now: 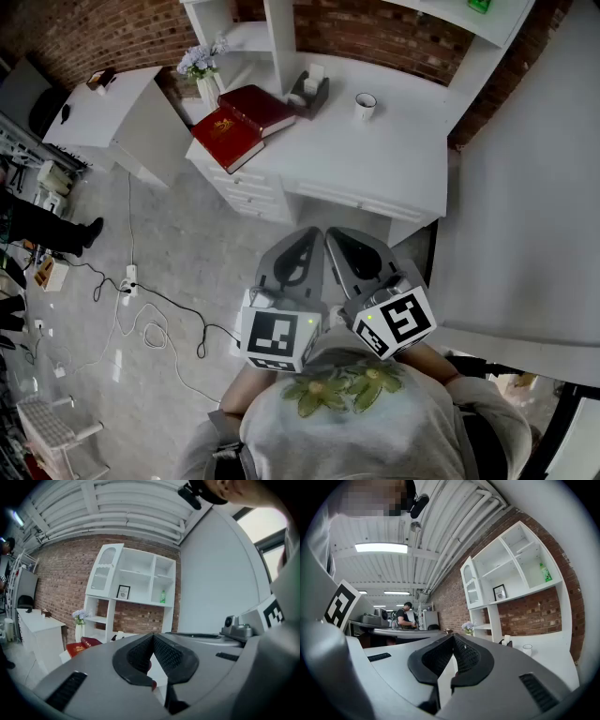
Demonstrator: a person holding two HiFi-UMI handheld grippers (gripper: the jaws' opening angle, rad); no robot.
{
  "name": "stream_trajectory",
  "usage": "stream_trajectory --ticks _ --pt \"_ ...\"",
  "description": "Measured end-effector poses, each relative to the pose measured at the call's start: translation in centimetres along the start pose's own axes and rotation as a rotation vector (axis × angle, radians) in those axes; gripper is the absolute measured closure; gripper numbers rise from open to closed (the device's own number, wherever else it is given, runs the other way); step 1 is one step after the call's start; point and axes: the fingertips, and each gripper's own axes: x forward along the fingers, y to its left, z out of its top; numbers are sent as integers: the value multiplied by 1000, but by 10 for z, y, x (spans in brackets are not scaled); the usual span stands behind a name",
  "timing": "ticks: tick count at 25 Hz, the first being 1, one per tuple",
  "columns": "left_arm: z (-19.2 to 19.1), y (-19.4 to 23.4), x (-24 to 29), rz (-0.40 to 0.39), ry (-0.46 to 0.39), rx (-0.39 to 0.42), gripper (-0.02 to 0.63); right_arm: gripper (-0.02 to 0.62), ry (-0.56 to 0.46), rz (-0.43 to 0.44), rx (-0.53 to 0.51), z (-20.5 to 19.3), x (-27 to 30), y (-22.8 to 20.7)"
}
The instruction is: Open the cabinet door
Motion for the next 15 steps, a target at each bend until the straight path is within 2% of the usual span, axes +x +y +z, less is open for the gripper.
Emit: stream_trajectory --ticks 15 --pt "5 43 -9 7 -19 -23 595 572 7 1 -17 -1 37 22"
